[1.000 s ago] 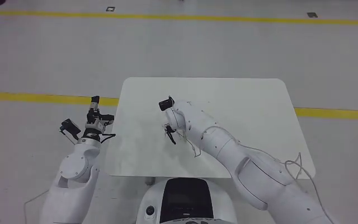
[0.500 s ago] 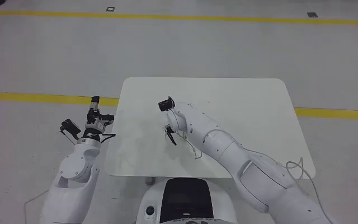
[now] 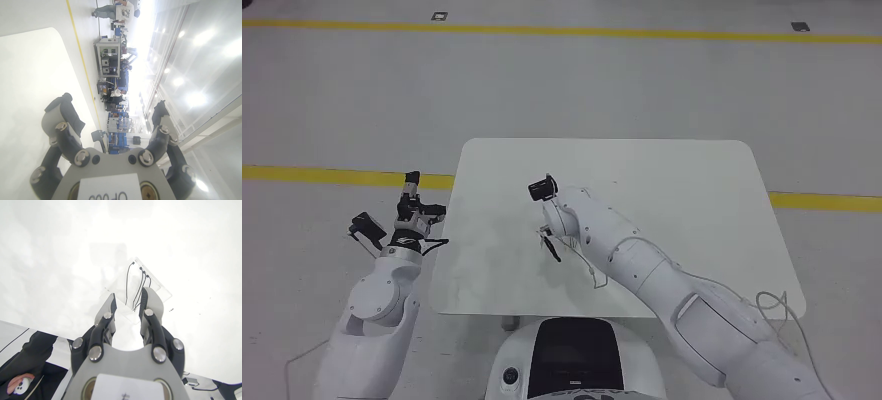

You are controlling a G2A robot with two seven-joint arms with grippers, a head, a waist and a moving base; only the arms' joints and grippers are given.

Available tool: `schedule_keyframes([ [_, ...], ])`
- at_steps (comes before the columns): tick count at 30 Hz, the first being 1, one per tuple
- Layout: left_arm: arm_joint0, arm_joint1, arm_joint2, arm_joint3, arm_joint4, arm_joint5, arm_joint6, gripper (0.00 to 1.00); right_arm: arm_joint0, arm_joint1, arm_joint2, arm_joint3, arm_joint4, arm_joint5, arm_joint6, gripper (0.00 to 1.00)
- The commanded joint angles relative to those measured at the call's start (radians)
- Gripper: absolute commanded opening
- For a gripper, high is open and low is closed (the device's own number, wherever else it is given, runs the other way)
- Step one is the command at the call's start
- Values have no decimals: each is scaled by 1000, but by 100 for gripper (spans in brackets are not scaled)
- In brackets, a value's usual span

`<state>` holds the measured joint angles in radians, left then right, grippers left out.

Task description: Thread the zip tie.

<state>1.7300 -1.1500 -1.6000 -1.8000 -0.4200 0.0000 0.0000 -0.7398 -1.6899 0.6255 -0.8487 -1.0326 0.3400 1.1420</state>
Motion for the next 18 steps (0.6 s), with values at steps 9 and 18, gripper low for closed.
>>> schedule_keyframes([
  [9, 0, 0, 0, 0, 0, 0, 0, 100, 2, -17, 14, 49, -15, 0, -7, 18],
  [18, 0, 0, 0, 0, 0, 0, 0, 100, 15, -50, 17, 117, -34, 0, -13, 20],
])
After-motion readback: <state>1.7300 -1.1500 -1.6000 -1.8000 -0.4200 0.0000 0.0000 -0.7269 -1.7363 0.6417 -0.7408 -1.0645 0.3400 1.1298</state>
